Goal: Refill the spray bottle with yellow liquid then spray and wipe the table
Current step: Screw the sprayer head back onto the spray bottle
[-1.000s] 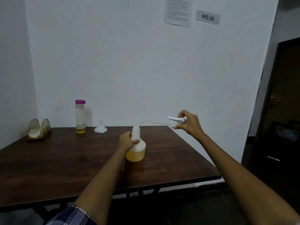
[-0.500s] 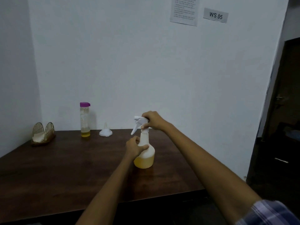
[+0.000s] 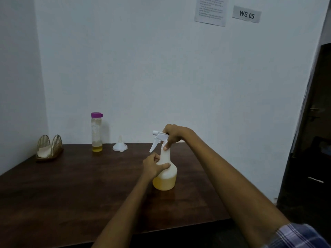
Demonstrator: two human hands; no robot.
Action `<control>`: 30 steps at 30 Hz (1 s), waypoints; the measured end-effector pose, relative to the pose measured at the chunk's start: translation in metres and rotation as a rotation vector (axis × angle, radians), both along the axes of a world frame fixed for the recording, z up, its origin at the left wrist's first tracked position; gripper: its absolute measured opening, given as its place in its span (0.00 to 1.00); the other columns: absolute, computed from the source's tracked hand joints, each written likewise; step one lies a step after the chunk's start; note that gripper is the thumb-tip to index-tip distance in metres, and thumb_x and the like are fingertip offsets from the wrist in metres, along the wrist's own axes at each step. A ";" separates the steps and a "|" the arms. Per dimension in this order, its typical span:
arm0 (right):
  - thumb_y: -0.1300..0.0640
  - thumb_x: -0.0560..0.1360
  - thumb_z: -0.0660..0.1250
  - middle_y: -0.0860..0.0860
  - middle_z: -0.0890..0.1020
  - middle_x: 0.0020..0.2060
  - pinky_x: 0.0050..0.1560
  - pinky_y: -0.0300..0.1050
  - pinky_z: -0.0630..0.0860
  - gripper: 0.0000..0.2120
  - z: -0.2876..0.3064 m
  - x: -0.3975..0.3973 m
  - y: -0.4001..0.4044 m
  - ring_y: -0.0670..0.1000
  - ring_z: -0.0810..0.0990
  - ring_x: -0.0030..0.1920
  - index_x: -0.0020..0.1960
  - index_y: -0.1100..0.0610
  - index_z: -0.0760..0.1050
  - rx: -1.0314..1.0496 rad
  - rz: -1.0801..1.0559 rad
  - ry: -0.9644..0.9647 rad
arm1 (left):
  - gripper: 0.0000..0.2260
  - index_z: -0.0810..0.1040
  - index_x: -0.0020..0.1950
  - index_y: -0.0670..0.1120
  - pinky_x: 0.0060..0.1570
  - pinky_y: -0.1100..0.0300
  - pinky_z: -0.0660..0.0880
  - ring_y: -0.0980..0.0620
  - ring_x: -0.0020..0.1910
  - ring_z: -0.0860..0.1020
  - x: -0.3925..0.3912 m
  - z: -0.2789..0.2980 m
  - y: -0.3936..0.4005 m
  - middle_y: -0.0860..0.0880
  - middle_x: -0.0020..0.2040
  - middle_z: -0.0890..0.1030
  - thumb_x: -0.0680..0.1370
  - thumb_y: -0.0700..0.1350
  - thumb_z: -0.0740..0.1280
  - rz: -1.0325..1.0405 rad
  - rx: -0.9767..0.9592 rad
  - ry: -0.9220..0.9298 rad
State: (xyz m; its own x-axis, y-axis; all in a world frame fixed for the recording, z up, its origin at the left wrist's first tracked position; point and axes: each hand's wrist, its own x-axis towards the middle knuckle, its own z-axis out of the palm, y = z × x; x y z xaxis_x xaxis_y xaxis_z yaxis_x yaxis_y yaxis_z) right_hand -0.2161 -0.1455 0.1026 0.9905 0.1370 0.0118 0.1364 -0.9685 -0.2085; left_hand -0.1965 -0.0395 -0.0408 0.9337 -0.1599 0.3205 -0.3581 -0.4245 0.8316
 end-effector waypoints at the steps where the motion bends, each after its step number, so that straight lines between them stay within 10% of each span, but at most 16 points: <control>1: 0.58 0.69 0.75 0.55 0.78 0.46 0.35 0.37 0.73 0.17 -0.001 0.001 0.000 0.53 0.77 0.43 0.55 0.64 0.77 0.014 -0.026 -0.005 | 0.16 0.71 0.46 0.44 0.34 0.69 0.66 0.53 0.47 0.73 0.001 0.000 0.000 0.49 0.47 0.75 0.69 0.47 0.75 -0.004 0.002 -0.003; 7: 0.49 0.66 0.76 0.53 0.81 0.40 0.39 0.42 0.77 0.21 -0.023 -0.002 0.009 0.53 0.83 0.40 0.36 0.55 0.64 0.052 -0.297 -0.260 | 0.16 0.71 0.44 0.45 0.33 0.68 0.66 0.54 0.44 0.73 0.004 -0.004 -0.003 0.51 0.44 0.75 0.68 0.49 0.76 0.013 0.006 -0.039; 14: 0.40 0.70 0.70 0.52 0.73 0.35 0.36 0.39 0.69 0.23 -0.027 -0.014 -0.005 0.51 0.74 0.36 0.44 0.60 0.69 0.312 -0.194 -0.111 | 0.17 0.69 0.42 0.47 0.32 0.67 0.65 0.54 0.41 0.72 0.002 -0.002 -0.003 0.54 0.40 0.73 0.67 0.51 0.76 0.033 0.017 -0.023; 18: 0.58 0.72 0.71 0.56 0.78 0.47 0.50 0.48 0.75 0.11 -0.036 -0.022 -0.020 0.56 0.77 0.49 0.50 0.63 0.75 0.582 -0.046 -0.083 | 0.17 0.68 0.40 0.49 0.34 0.65 0.67 0.54 0.41 0.73 0.002 -0.003 -0.005 0.53 0.40 0.74 0.67 0.51 0.76 0.041 0.006 -0.020; 25: 0.52 0.63 0.79 0.54 0.79 0.50 0.36 0.36 0.71 0.30 -0.065 -0.017 -0.017 0.52 0.78 0.50 0.60 0.59 0.70 0.717 -0.221 -0.389 | 0.18 0.69 0.46 0.46 0.39 0.60 0.70 0.49 0.47 0.76 -0.005 -0.002 -0.007 0.47 0.48 0.77 0.69 0.52 0.74 0.080 0.043 -0.026; 30: 0.58 0.70 0.74 0.56 0.79 0.58 0.51 0.42 0.75 0.30 -0.068 -0.015 -0.016 0.54 0.78 0.58 0.68 0.58 0.65 0.775 -0.154 -0.364 | 0.24 0.70 0.57 0.42 0.48 0.55 0.73 0.46 0.55 0.75 -0.006 0.004 -0.010 0.45 0.54 0.75 0.71 0.55 0.71 0.110 0.229 -0.094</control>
